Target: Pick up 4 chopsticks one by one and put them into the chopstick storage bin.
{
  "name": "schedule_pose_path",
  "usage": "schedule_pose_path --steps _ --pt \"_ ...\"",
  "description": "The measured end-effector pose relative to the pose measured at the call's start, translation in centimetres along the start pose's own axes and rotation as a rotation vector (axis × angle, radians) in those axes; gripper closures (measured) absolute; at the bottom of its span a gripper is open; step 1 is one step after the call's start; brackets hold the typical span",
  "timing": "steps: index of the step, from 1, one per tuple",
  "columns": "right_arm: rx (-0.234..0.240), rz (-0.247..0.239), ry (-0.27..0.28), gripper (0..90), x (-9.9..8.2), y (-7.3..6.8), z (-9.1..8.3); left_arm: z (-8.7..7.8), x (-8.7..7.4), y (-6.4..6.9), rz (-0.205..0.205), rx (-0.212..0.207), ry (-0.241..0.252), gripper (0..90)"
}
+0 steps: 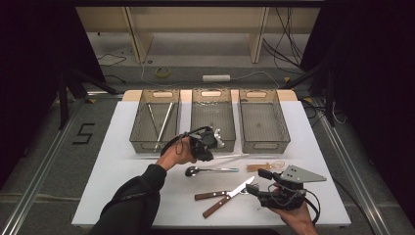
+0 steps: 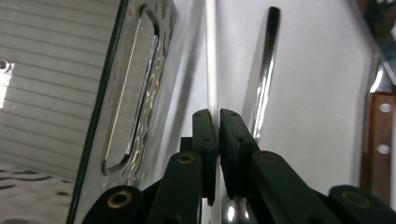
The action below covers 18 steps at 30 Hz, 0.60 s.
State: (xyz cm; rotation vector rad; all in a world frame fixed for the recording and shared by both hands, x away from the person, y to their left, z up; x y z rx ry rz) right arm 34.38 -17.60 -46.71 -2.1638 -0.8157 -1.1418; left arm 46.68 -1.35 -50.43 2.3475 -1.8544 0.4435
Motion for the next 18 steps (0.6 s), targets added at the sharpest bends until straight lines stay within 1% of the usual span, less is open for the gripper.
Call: schedule_pose_path --steps 1,3,4,5,6,7,9,10,11,12,14,15,17,18 --pt "0.0 0.0 0.001 29.5 0.0 0.0 0.0 -0.2 0.0 0.2 -0.008 -0.011 0.0 84.8" --pt "0.0 0.0 0.0 29.5 0.0 0.0 0.0 -0.5 0.1 0.2 -0.011 -0.012 0.012 84.9" --pt "0.0 0.0 0.0 29.5 0.0 0.0 0.0 -0.7 0.0 0.4 -0.01 -0.02 0.013 84.9" --pt "0.0 0.0 0.0 29.5 0.0 0.0 0.0 -0.8 0.1 0.4 -0.019 -0.018 0.026 84.9" --pt "0.0 0.0 0.001 29.5 0.0 0.0 0.0 -1.0 0.1 0.5 -0.02 -0.027 0.028 84.9" --pt "-0.001 0.0 0.001 29.5 0.0 0.0 0.0 -1.1 0.1 0.5 -0.019 -0.02 0.035 84.9" --pt "-0.001 0.0 0.0 29.5 0.0 0.0 0.0 -1.5 0.0 0.6 -0.024 -0.03 0.042 84.9" --pt "-0.001 0.0 0.002 29.5 0.0 0.0 0.0 -1.7 0.0 0.6 -0.026 -0.025 0.05 84.9" --pt "0.0 0.0 0.002 29.5 0.0 0.0 0.0 -1.8 0.0 0.7 -0.034 -0.03 0.054 84.9" --pt "0.0 0.0 0.002 29.5 0.0 0.0 0.0 -2.1 0.0 0.7 -0.03 -0.024 0.055 84.9" --pt "-0.001 0.001 -0.001 29.5 0.0 0.0 0.0 -2.7 0.0 0.8 -0.036 -0.029 0.069 84.9" --pt "-0.001 0.0 0.001 29.6 0.0 0.0 0.0 -3.0 0.0 0.8 -0.04 -0.021 0.079 84.9" --pt "-0.001 0.001 0.002 29.6 0.0 0.0 0.0 -3.6 -0.2 0.9 -0.045 -0.021 0.083 84.9" --pt "-0.001 0.001 0.001 29.6 0.0 0.0 0.0 -4.0 -0.2 0.9 -0.051 -0.019 0.098 84.9"
Point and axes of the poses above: each handheld gripper's, and its own axes: z roughly forward along the jaws, x roughly out of its top, y roughly to its right, the point moved 9 cm from there along z, roughly forward along the jaws, and after that the axes turned 5 degrees about -y, right-handed, at the moved point
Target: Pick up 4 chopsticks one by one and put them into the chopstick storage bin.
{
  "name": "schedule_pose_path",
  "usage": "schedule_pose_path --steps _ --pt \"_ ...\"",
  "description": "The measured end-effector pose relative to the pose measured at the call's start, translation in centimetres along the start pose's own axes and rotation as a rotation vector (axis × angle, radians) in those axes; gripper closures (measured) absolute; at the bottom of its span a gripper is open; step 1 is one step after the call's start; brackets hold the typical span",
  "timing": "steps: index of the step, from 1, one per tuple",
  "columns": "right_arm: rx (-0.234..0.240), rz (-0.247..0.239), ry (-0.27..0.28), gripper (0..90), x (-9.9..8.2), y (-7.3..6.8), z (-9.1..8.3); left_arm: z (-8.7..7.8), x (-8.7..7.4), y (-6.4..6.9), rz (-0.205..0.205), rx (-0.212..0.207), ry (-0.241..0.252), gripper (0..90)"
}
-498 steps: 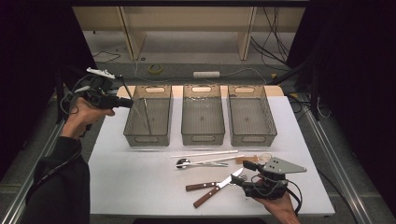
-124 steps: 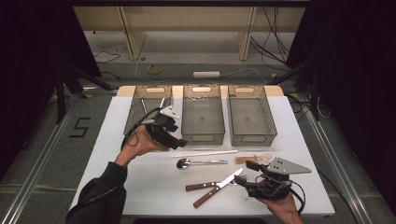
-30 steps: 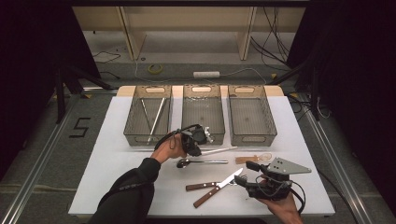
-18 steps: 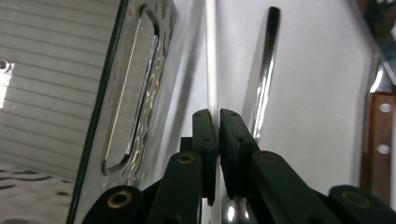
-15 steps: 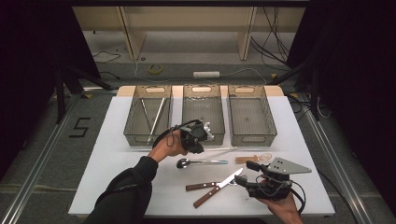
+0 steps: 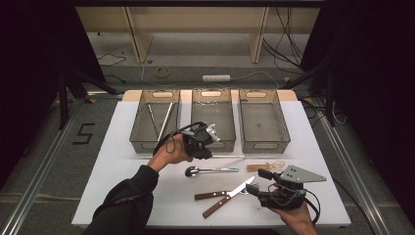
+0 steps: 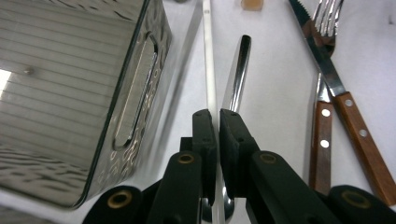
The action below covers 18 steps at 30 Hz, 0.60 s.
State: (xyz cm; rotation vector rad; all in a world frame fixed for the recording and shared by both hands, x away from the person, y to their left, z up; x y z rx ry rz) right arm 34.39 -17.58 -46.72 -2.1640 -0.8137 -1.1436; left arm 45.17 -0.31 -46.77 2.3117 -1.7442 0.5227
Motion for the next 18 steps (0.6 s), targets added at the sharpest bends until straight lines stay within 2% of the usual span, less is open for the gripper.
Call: schedule_pose_path --steps 5,7,13,18 --pt "0.0 0.003 -0.004 29.5 0.0 0.0 0.0 -2.1 0.0 -0.2 -0.021 0.007 0.058 84.9" --pt "-0.001 0.001 -0.003 29.5 0.0 0.0 0.0 -3.0 -0.3 -0.3 -0.019 0.016 0.074 84.9" --pt "-0.003 0.001 -0.007 29.5 -0.1 0.0 0.1 -5.8 -1.0 -0.6 -0.049 0.028 0.141 84.9" --pt "-0.004 0.001 -0.006 29.5 -0.1 0.0 0.1 -7.7 -2.0 -1.9 -0.1 0.063 0.191 84.9"
Point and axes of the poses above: each handheld gripper's, and its own axes: z roughly forward along the jaws, x roughly out of its top, y roughly to its right, the point moved 9 cm from there along z, roughly forward along the jaws, and after that the axes turned 5 degrees about -y, right-handed, at the moved point
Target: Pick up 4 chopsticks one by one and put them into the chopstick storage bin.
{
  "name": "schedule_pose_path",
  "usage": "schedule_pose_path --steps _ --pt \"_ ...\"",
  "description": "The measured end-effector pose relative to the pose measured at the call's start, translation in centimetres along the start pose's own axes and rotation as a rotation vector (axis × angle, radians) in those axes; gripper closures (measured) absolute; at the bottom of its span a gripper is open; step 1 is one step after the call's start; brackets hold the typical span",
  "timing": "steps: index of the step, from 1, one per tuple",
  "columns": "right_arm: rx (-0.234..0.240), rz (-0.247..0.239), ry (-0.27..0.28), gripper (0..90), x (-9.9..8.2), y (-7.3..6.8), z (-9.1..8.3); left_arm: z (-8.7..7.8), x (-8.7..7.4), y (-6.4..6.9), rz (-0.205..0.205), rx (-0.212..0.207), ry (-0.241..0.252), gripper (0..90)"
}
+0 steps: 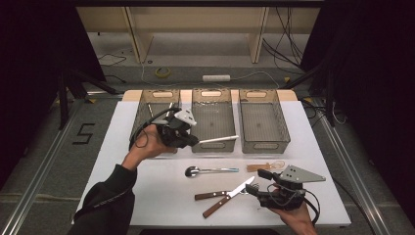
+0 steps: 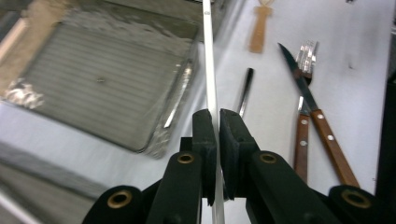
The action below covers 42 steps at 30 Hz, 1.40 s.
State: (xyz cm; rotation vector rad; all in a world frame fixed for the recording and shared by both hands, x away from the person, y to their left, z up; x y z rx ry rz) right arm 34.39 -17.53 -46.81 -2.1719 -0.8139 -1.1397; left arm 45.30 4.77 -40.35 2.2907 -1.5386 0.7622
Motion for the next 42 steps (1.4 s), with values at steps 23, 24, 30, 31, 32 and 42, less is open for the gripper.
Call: schedule_pose_path --steps 23,24,30,31,32,42 --pt "0.002 0.003 0.0 29.6 0.0 0.1 0.1 -3.0 -8.6 -13.4 -0.452 0.252 0.079 84.8" --pt "0.002 0.005 -0.001 29.5 0.0 0.1 0.1 -3.0 -9.0 -13.7 -0.466 0.261 0.074 84.8" --pt "0.002 0.006 -0.001 29.6 0.0 0.1 0.1 -2.4 -10.2 -15.0 -0.527 0.285 0.079 84.8" --pt "0.002 0.006 -0.002 29.6 0.0 0.1 0.1 -2.3 -10.4 -15.2 -0.536 0.291 0.075 84.8" --pt "0.002 0.005 -0.001 29.6 0.0 0.1 0.1 -2.2 -10.5 -15.4 -0.547 0.293 0.074 84.8" --pt "0.002 0.003 0.0 29.6 0.0 0.1 0.0 -1.1 -11.1 -16.5 -0.597 0.338 0.073 84.8"
Point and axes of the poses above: each handheld gripper's, and its own axes: z roughly forward along the jaws, x roughly out of its top, y roughly to its right, the point moved 9 cm from there along z, roughly forward along the jaws, and after that the axes turned 5 degrees about -y, right-handed, at the moved point
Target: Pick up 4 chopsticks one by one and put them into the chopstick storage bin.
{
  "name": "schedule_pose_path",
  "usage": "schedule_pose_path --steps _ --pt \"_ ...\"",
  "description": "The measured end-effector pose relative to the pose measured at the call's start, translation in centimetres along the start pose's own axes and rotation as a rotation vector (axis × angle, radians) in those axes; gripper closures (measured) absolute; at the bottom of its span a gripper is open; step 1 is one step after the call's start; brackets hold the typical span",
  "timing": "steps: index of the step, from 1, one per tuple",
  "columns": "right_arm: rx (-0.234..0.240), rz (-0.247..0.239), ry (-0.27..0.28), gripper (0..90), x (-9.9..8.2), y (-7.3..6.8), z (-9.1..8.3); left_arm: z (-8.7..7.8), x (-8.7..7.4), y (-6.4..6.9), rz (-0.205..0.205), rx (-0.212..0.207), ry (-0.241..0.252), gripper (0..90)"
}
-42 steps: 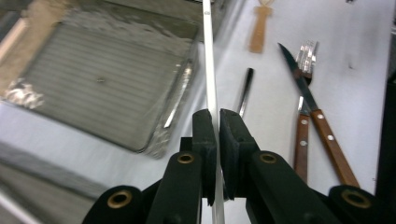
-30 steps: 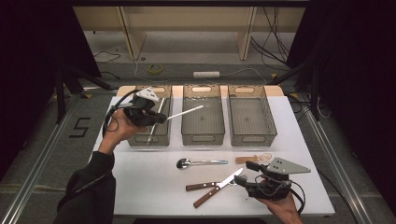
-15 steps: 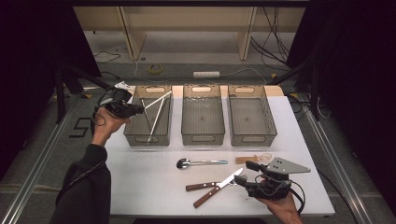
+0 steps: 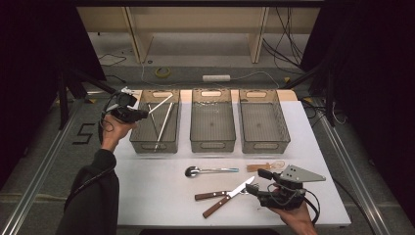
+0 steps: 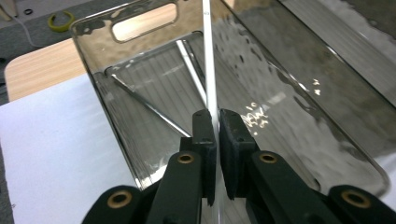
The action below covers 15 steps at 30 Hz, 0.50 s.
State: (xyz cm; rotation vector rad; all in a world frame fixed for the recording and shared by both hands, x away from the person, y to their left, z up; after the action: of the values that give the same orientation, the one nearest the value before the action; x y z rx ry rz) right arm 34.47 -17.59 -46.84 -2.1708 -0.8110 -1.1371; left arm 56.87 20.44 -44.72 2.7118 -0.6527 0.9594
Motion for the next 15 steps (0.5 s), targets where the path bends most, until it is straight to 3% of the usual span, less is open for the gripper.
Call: schedule_pose_path --steps 15 --pt "0.001 0.002 0.002 29.6 0.0 0.0 0.0 3.3 -0.9 -0.5 -0.052 0.022 -0.023 84.5"
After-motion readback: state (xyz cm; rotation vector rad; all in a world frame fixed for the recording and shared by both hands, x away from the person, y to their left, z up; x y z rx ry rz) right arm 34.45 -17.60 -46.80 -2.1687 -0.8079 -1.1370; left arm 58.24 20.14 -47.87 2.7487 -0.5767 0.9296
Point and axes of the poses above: each handheld gripper's, and its own axes: z roughly forward along the jaws, x roughly out of its top, y roughly to its right, the point moved 9 cm from there along z, roughly forward along the jaws, and after that the axes turned 5 degrees about -y, right-handed, at the moved point
